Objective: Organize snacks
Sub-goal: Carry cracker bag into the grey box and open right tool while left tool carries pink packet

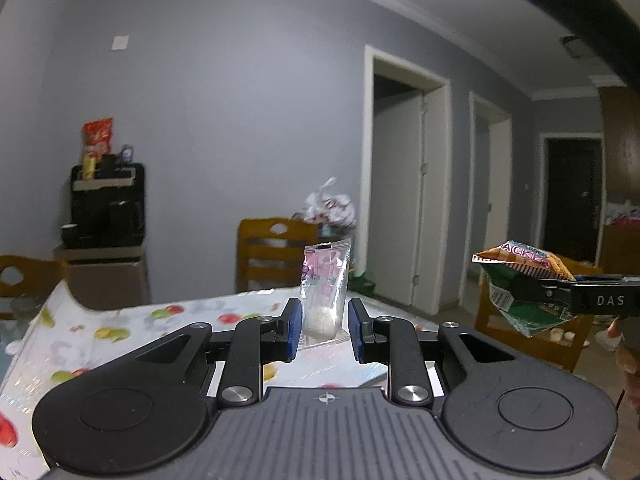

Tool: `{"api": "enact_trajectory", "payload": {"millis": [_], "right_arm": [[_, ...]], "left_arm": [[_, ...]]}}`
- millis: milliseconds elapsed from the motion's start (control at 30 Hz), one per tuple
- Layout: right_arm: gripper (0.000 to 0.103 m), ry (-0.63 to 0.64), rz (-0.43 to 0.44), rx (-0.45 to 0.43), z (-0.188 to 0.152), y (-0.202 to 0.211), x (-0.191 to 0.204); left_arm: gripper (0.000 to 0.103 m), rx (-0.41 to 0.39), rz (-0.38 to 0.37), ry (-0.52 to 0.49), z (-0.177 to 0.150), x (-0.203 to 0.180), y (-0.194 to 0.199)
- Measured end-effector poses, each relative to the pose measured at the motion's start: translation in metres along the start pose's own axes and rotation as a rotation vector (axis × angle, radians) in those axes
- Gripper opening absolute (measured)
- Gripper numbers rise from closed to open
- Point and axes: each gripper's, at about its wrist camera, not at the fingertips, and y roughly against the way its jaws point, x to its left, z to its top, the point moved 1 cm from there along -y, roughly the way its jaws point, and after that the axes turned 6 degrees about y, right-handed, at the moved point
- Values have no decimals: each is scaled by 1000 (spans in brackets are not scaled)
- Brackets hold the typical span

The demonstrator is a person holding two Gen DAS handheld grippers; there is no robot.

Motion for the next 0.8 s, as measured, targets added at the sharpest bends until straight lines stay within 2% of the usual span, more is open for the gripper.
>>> {"api": "enact_trajectory", "payload": {"millis": [133, 300, 533, 667, 800], "right_arm": [[77, -21, -15, -27, 8, 12, -17], [77, -15, -35, 5, -2, 4, -27], [77, 18, -77, 97, -38, -47, -32], [76, 4, -77, 217, -62, -89, -32], [76, 45, -80, 286, -75, -123, -20]], "left_arm": [[26, -24, -39, -27, 7, -18, -8], [26, -10, -77, -28, 1, -32, -17], [26, 46, -64, -2, -12, -30, -24], [26, 77, -54, -3, -19, -26, -26], [26, 86, -46, 15, -21, -20, -22]]}}
